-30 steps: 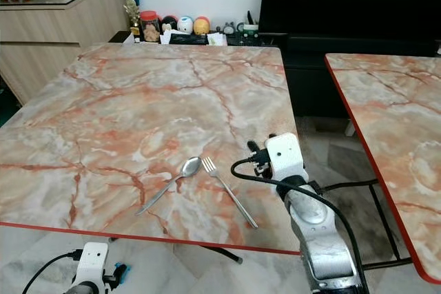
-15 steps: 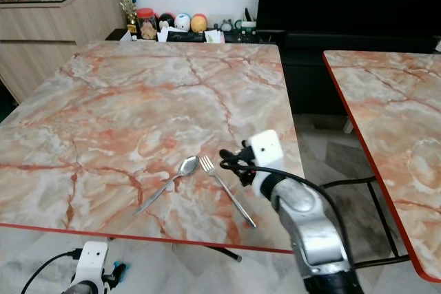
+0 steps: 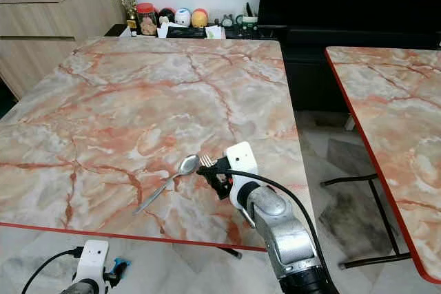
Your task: Setting the table
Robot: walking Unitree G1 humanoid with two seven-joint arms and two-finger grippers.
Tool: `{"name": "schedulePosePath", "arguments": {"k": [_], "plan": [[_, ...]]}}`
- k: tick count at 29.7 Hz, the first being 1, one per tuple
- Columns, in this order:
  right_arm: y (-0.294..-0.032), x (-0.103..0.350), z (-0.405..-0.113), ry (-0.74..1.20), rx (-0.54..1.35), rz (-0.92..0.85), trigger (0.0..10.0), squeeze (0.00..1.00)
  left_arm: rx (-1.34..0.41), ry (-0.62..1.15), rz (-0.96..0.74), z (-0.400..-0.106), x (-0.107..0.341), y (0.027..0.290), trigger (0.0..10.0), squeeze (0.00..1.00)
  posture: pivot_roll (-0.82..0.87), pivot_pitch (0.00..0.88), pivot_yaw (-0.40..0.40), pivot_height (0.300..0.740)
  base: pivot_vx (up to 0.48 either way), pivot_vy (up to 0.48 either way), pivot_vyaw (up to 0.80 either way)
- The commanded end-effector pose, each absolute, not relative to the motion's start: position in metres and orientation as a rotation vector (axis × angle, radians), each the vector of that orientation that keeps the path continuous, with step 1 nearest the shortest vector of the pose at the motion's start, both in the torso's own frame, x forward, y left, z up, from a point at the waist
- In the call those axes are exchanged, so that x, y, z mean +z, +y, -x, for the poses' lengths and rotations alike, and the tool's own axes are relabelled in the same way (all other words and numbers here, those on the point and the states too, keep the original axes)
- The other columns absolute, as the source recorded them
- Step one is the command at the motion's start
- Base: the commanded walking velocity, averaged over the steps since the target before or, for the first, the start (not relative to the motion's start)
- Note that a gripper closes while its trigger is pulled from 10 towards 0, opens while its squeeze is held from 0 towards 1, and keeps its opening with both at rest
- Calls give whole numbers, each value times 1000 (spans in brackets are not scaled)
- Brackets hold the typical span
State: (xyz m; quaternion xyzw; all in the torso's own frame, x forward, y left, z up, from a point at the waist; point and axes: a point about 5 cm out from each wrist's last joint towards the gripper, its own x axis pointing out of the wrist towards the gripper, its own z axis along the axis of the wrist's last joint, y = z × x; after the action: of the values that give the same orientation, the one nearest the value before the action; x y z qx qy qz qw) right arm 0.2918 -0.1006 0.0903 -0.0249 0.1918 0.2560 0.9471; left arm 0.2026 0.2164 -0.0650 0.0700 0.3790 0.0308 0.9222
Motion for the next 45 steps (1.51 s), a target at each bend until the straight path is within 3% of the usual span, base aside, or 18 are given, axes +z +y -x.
{"name": "schedulePosePath", "arguments": {"k": [1,5,6,7,45], "plan": [[-99,87,-292,407,519,57,10000,988,66,801,-148,-199,-67,219,10000,0,61,32,35,740,0,0,0],[-100,85,-294,428,491,47,10000,1000,68,803,-142,-199,-67,219,10000,0,62,32,35,740,0,0,0],[-100,84,-294,433,488,42,10000,890,66,804,-141,-199,-67,219,10000,0,62,32,37,740,0,0,0],[-100,83,-294,436,487,41,10000,0,65,804,-141,-199,-67,219,10000,0,62,30,38,740,0,0,0],[-106,80,-292,460,496,146,10000,0,65,815,-141,-197,-68,220,10000,0,61,36,35,740,0,0,0]]}}
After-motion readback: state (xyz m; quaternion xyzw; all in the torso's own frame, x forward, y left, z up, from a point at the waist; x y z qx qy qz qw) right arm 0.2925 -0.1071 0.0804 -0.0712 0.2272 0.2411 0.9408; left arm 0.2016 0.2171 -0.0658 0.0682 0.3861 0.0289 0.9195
